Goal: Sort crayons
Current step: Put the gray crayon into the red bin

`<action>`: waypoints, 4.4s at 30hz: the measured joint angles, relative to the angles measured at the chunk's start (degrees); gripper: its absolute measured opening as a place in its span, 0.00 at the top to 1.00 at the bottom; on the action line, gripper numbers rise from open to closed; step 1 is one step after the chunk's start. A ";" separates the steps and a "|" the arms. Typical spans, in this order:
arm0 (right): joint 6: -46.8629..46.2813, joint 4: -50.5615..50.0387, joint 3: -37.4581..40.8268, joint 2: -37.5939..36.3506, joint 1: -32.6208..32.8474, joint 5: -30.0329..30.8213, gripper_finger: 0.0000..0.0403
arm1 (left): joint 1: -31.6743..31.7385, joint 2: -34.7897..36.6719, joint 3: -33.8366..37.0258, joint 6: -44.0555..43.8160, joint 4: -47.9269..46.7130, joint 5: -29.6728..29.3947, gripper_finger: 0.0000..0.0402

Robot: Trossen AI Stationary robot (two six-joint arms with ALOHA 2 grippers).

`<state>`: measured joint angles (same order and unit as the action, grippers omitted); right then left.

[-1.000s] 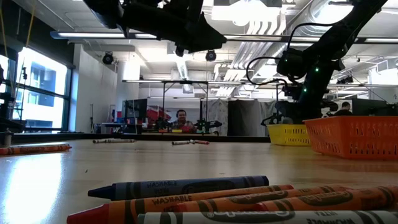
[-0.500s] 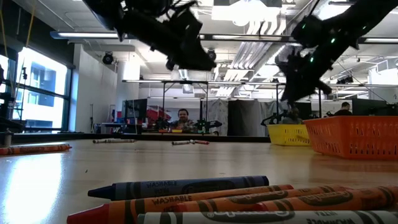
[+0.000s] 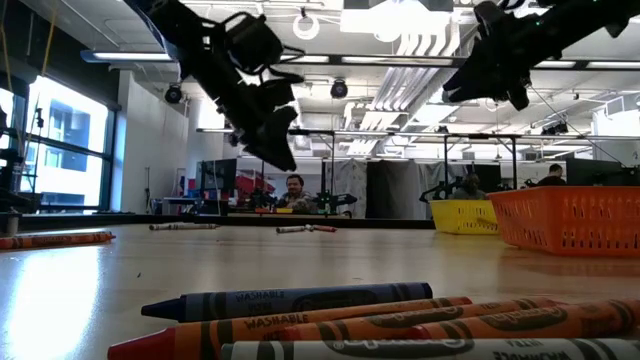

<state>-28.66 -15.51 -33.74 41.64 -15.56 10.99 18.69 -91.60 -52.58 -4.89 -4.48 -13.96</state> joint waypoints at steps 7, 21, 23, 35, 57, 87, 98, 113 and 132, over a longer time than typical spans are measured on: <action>-1.37 0.02 0.00 1.50 8.56 6.84 0.73 | 3.41 -6.56 0.00 -0.03 -0.25 3.92 0.68; -2.56 0.05 0.00 1.47 11.99 8.57 0.73 | 3.85 -14.42 0.00 -0.87 5.90 5.07 0.68; -2.52 0.07 0.00 1.47 11.99 8.59 0.73 | 3.85 -14.42 0.00 -0.87 5.69 5.07 0.68; -2.44 0.07 0.00 1.47 11.97 8.61 0.73 | 5.04 -15.10 -0.20 -3.60 3.34 9.65 0.68; -2.55 0.31 0.00 1.47 11.97 8.63 0.73 | 5.69 -16.39 -0.26 -5.47 1.32 10.60 0.99; -5.23 4.82 -0.02 15.03 12.74 15.99 0.73 | -6.75 -0.20 -0.79 -3.65 12.95 10.30 1.00; 10.57 29.33 -0.02 22.86 21.64 17.04 0.73 | -13.40 0.49 -0.83 -1.00 26.44 6.63 1.00; 15.36 41.16 -0.02 25.56 25.10 17.94 0.73 | -19.68 0.49 -0.83 6.65 30.94 -1.62 1.00; 18.57 47.34 -0.02 25.58 25.10 17.71 0.73 | -22.20 0.51 -0.83 9.65 31.62 -1.38 1.00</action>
<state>-10.09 31.83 -33.76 67.22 9.54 28.69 -3.51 -91.09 -53.41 4.75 27.14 -15.34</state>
